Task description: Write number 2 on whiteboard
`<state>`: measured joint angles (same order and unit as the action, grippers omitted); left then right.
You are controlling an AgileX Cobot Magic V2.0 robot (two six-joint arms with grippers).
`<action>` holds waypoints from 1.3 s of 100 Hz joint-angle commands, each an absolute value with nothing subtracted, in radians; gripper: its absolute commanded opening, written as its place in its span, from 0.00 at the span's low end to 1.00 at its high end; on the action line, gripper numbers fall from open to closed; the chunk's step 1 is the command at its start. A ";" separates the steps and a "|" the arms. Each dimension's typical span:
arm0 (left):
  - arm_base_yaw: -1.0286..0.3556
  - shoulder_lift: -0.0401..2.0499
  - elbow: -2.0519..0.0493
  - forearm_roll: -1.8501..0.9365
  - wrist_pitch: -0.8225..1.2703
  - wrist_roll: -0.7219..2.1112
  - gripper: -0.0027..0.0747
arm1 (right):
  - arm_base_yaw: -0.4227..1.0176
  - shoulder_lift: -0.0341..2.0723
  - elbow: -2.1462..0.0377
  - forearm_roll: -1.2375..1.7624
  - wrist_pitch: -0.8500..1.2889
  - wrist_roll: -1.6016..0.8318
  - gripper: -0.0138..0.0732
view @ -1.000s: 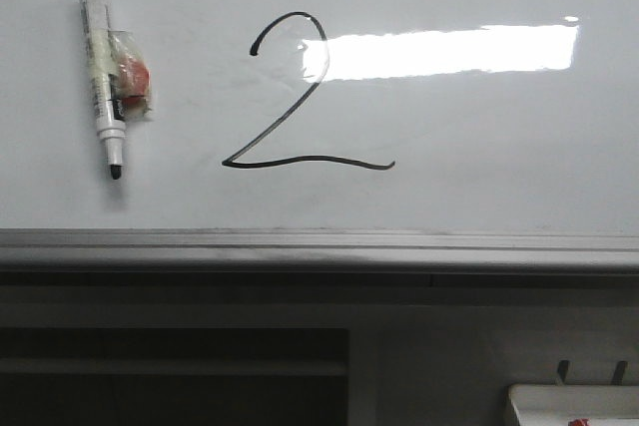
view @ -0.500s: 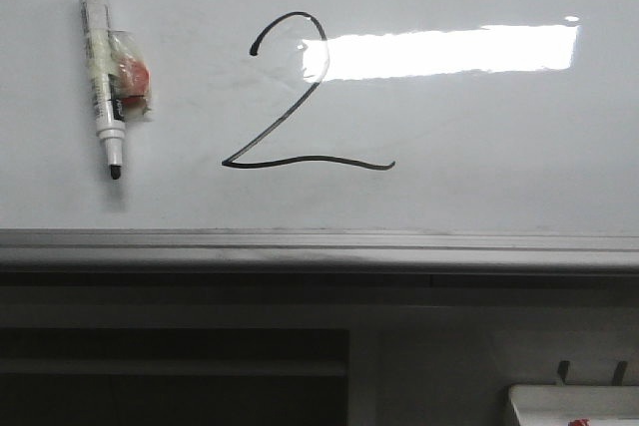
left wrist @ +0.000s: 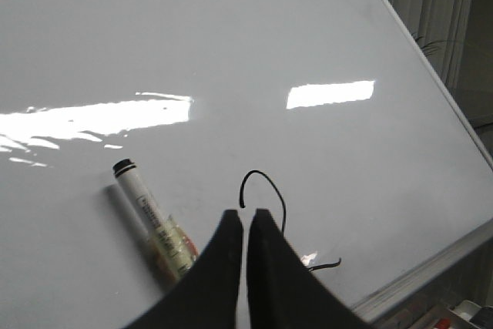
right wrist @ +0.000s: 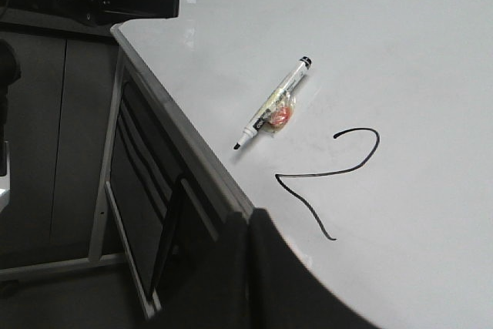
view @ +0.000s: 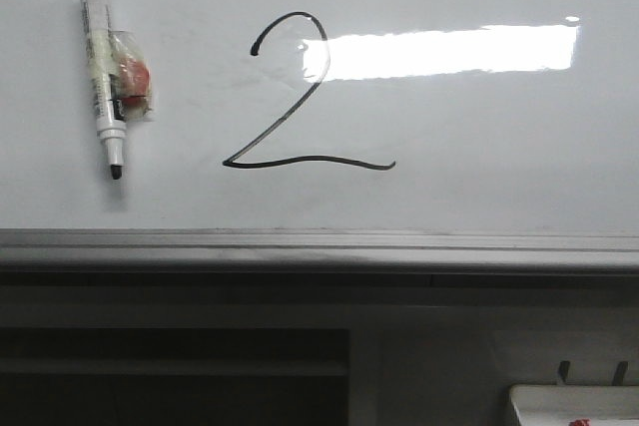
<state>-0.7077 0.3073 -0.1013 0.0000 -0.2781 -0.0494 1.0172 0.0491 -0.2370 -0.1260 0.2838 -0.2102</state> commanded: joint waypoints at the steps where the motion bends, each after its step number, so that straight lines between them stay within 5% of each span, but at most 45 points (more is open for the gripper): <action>1: -0.651 0.298 -0.115 -0.026 -0.339 -0.052 0.01 | 1.013 0.059 -0.263 -0.140 0.209 -0.209 0.09; 35: -0.240 0.147 -0.093 -0.018 -0.156 -0.052 0.01 | 1.013 0.059 -0.263 -0.140 0.209 -0.209 0.09; 54: -0.092 0.040 0.014 -0.031 -0.163 -0.052 0.01 | 1.013 0.059 -0.263 -0.140 0.209 -0.209 0.09; 73: 0.026 -0.033 0.011 -0.063 0.074 -0.052 0.01 | 1.013 0.059 -0.263 -0.140 0.209 -0.209 0.09; 96: 0.034 -0.033 0.013 -0.061 0.285 -0.052 0.01 | 1.013 0.059 -0.263 -0.140 0.209 -0.209 0.09; 130: 0.031 -0.031 0.013 -0.063 0.285 -0.052 0.01 | 1.013 0.059 -0.263 -0.140 0.209 -0.209 0.09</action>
<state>0.0385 -0.0045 0.0012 -0.0523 0.3346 -0.0494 1.0172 0.0491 -0.2362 -0.1260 0.2838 -0.2102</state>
